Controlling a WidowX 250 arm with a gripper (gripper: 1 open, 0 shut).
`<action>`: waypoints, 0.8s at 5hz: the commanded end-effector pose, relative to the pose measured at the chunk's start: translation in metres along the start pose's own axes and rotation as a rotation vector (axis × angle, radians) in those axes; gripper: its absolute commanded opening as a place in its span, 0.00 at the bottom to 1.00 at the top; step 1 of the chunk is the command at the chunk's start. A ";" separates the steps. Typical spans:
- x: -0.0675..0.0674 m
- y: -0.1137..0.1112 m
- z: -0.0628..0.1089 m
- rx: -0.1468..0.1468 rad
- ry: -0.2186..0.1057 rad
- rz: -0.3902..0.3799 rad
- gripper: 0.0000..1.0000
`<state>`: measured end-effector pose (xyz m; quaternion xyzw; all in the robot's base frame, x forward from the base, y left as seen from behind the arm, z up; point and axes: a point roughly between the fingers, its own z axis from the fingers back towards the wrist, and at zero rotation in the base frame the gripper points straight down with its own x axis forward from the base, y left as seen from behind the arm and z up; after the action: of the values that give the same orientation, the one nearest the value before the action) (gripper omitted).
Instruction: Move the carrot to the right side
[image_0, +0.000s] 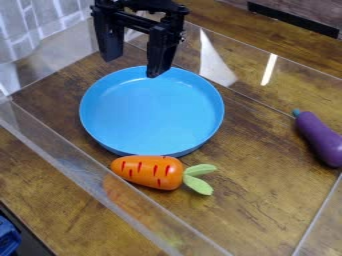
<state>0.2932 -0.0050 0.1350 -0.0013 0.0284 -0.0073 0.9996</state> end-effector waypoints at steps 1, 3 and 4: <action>0.002 -0.008 -0.010 0.006 0.012 -0.134 1.00; -0.008 0.013 -0.042 0.034 -0.002 -0.460 1.00; -0.010 0.022 -0.059 0.051 -0.013 -0.599 1.00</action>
<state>0.2764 0.0130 0.0667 0.0077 0.0381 -0.3041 0.9518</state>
